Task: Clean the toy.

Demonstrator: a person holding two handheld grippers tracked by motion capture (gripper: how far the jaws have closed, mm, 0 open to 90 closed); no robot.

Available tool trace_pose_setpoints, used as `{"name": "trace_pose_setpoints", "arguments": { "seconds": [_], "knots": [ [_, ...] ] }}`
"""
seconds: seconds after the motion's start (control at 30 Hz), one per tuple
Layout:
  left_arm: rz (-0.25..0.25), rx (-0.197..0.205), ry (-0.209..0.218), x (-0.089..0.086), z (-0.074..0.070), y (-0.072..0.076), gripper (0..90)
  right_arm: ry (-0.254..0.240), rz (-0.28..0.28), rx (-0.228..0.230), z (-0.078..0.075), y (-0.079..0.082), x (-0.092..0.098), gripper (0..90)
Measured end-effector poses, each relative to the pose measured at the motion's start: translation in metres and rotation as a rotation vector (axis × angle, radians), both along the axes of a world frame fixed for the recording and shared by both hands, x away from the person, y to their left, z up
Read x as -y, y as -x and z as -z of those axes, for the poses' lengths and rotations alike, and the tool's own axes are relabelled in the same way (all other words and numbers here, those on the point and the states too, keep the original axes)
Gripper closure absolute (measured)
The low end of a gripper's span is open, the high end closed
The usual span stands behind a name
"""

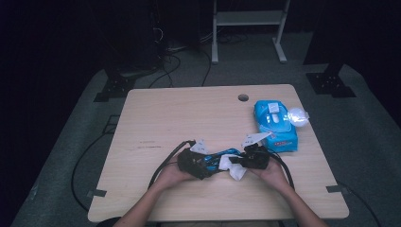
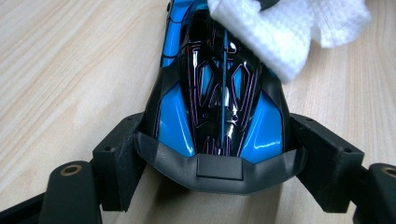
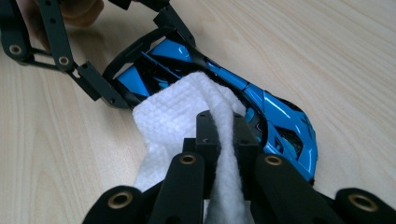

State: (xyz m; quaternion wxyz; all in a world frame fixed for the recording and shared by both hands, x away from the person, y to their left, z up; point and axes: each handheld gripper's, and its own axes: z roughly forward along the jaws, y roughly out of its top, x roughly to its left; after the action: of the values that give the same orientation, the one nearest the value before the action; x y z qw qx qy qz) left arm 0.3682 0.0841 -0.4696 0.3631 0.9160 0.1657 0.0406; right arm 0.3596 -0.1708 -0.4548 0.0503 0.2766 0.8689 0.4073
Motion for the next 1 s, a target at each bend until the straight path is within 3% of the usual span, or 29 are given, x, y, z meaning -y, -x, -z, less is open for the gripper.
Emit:
{"name": "trace_pose_setpoints", "arguments": {
  "seconds": [0.2, 0.27, 0.37, 0.43, 0.53, 0.8, 0.93, 1.0],
  "knots": [
    [0.004, 0.006, 0.001, 0.001, 0.0, 0.0, 23.9, 0.05, 0.066, 0.012, 0.001, -0.006, 0.018, 84.5],
    [0.005, 0.007, 0.0, 0.001, 0.0, 0.0, 24.0, 0.045, 0.072, 0.016, 0.002, -0.004, 0.018, 84.8],
    [0.008, 0.01, -0.006, 0.001, 0.0, 0.0, 23.9, 0.021, 0.026, 0.012, 0.0, 0.0, 0.006, 84.7],
    [0.006, 0.008, -0.003, 0.001, 0.0, 0.0, 23.9, 0.023, -0.006, 0.035, -0.001, 0.005, -0.006, 84.7],
    [0.003, 0.012, 0.002, 0.002, 0.0, 0.0, 24.0, -0.006, -0.036, 0.022, -0.004, 0.006, -0.018, 84.8],
    [0.001, 0.009, 0.008, 0.004, 0.001, 0.0, 23.9, -0.002, -0.116, 0.019, -0.002, 0.005, -0.064, 85.0],
    [0.002, 0.013, 0.006, 0.004, 0.001, 0.0, 23.9, -0.008, -0.11, 0.018, -0.002, 0.003, -0.063, 85.0],
    [0.001, 0.011, 0.01, 0.004, 0.001, 0.0, 23.9, 0.005, -0.085, 0.046, -0.004, 0.003, -0.055, 85.1]
  ]
}}
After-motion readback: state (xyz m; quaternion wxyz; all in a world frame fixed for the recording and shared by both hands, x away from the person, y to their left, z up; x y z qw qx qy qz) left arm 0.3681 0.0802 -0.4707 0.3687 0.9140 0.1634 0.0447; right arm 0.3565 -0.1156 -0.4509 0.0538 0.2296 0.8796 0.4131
